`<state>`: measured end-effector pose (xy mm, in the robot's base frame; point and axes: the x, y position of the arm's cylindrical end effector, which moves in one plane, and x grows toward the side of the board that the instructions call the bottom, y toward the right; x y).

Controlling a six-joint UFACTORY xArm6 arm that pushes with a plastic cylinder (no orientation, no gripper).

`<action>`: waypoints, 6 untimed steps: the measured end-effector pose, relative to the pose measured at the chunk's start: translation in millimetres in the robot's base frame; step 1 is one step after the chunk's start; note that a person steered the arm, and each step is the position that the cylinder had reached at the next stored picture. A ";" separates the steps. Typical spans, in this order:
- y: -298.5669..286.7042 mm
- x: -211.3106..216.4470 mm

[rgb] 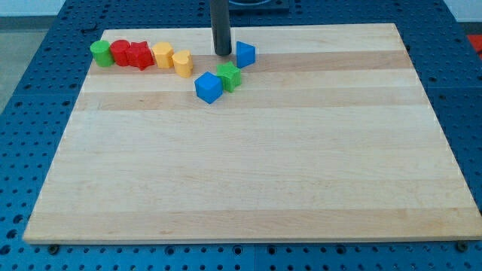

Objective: Move the blue triangle closer to the green star

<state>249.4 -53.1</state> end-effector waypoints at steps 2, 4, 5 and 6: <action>53.6 -4.4; 53.4 5.0; 48.0 18.0; 35.5 22.8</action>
